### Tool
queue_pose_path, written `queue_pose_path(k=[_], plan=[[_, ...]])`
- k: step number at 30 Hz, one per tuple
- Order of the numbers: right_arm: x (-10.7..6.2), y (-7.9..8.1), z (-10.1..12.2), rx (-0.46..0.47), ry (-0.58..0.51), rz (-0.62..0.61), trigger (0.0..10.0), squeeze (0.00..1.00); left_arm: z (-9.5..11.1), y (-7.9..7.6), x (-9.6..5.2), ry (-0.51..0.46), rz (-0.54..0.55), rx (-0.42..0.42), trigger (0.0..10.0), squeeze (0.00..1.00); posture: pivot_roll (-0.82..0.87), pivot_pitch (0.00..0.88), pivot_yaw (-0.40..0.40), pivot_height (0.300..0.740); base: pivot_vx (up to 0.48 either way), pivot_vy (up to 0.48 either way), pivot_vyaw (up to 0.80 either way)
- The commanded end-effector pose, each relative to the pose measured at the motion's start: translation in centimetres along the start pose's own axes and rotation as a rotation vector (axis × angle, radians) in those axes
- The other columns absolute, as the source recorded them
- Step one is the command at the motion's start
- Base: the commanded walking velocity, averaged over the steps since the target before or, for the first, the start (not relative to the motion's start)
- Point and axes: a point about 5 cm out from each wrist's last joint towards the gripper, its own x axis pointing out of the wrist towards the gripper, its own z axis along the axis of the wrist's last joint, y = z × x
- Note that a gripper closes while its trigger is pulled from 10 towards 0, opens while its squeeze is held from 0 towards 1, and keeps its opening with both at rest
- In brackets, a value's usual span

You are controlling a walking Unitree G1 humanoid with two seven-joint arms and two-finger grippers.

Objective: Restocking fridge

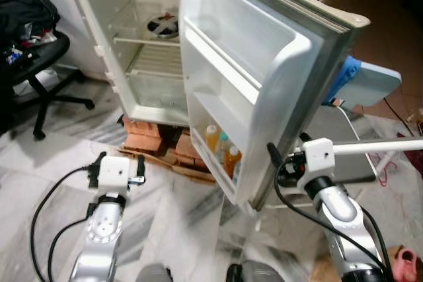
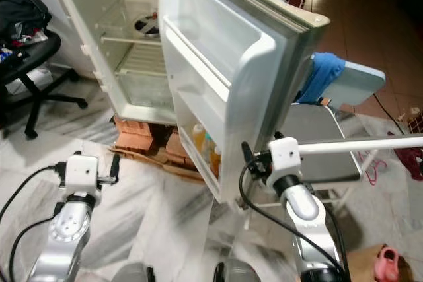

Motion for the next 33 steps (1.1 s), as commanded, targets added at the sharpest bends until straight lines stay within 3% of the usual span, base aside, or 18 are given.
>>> queue_pose_path(k=[1, 8, 13, 14, 16, 17, 19, 22, 24, 26, 27, 28, 30, 33], plan=[[0.4, 0.5, 0.9, 0.003, -0.036, 0.022, 10.0, 0.00, 0.0, 0.7, -0.1, 0.003, 0.019, 0.003, 10.0, 0.00, 0.06, 0.054, 0.025, 0.740, 0.000, 0.000, 0.00], [0.8, 0.3, 1.8, -0.006, -0.082, 0.007, 10.0, 0.00, 0.0, 0.7, -0.1, 0.006, 0.024, -0.001, 10.0, 0.00, 0.06, 0.056, 0.022, 0.740, 0.000, 0.000, 0.00], [2.3, 0.2, 4.0, 0.003, -0.166, -0.017, 10.0, 0.00, -0.3, 0.8, -0.2, 0.035, 0.031, 0.004, 10.0, 0.00, 0.07, 0.057, 0.027, 0.740, 0.000, 0.000, 0.00], [3.2, 0.1, 5.4, 0.015, -0.214, -0.037, 10.0, 0.00, -1.1, 0.9, -0.4, 0.105, 0.033, -0.016, 10.0, 0.00, 0.07, 0.058, 0.028, 0.740, 0.000, 0.000, 0.00], [3.6, 0.0, 6.1, 0.022, -0.234, -0.043, 10.0, 0.00, -1.3, 0.9, -0.5, 0.130, 0.031, -0.026, 10.0, 0.00, 0.08, 0.057, 0.028, 0.740, 0.000, 0.000, 0.00], [4.5, 0.2, 7.5, 0.064, -0.274, -0.023, 10.0, 0.00, -1.6, 0.8, -0.8, 0.144, 0.009, -0.021, 10.0, 0.00, 0.08, 0.056, 0.026, 0.740, 0.000, 0.000, 0.00], [4.5, 0.2, 7.5, 0.064, -0.274, -0.023, 10.0, 0.00, -1.6, 0.8, -0.8, 0.144, 0.009, -0.021, 10.0, 0.00, 0.08, 0.056, 0.026, 0.740, 0.000, 0.000, 0.00], [5.0, 1.2, 9.4, 0.166, -0.329, 0.107, 10.0, 0.00, -1.8, 1.0, -1.5, 0.150, 0.010, -0.014, 10.0, 0.00, 0.09, 0.057, 0.026, 0.740, 0.000, 0.000, 0.00], [4.8, 2.3, 10.6, 0.272, -0.348, 0.255, 10.0, 0.00, -2.1, 1.6, -2.1, 0.153, 0.042, -0.009, 10.0, 0.00, 0.09, 0.057, 0.023, 0.740, 0.000, 0.000, 0.00], [4.8, 2.3, 10.6, 0.272, -0.348, 0.255, 10.0, 0.00, -2.1, 1.6, -2.1, 0.153, 0.042, -0.009, 10.0, 0.00, 0.09, 0.057, 0.023, 0.740, 0.000, 0.000, 0.00], [2.6, 4.4, 12.3, 0.461, -0.370, 0.605, 10.0, 0.00, -2.8, 2.5, -3.2, 0.175, 0.082, -0.006, 10.0, 0.00, 0.11, 0.057, 0.016, 0.740, 0.000, 0.000, 0.00], [2.6, 4.4, 12.3, 0.461, -0.370, 0.605, 10.0, 0.00, -2.8, 2.5, -3.2, 0.175, 0.082, -0.006, 10.0, 0.00, 0.11, 0.057, 0.016, 0.740, 0.000, 0.000, 0.00], [0.4, 5.5, 12.6, 0.561, -0.342, 0.855, 10.0, 0.00, -2.9, 2.9, -3.8, 0.185, 0.096, -0.009, 10.0, 0.00, 0.12, 0.056, 0.008, 0.740, 0.000, 0.000, 0.00], [0.5, 5.1, 10.8, 0.549, -0.268, 0.857, 10.0, 0.00, -2.9, 3.0, -4.3, 0.191, 0.100, -0.013, 10.0, 0.00, 0.13, 0.056, 0.003, 0.740, 0.000, 0.000, 0.00]])
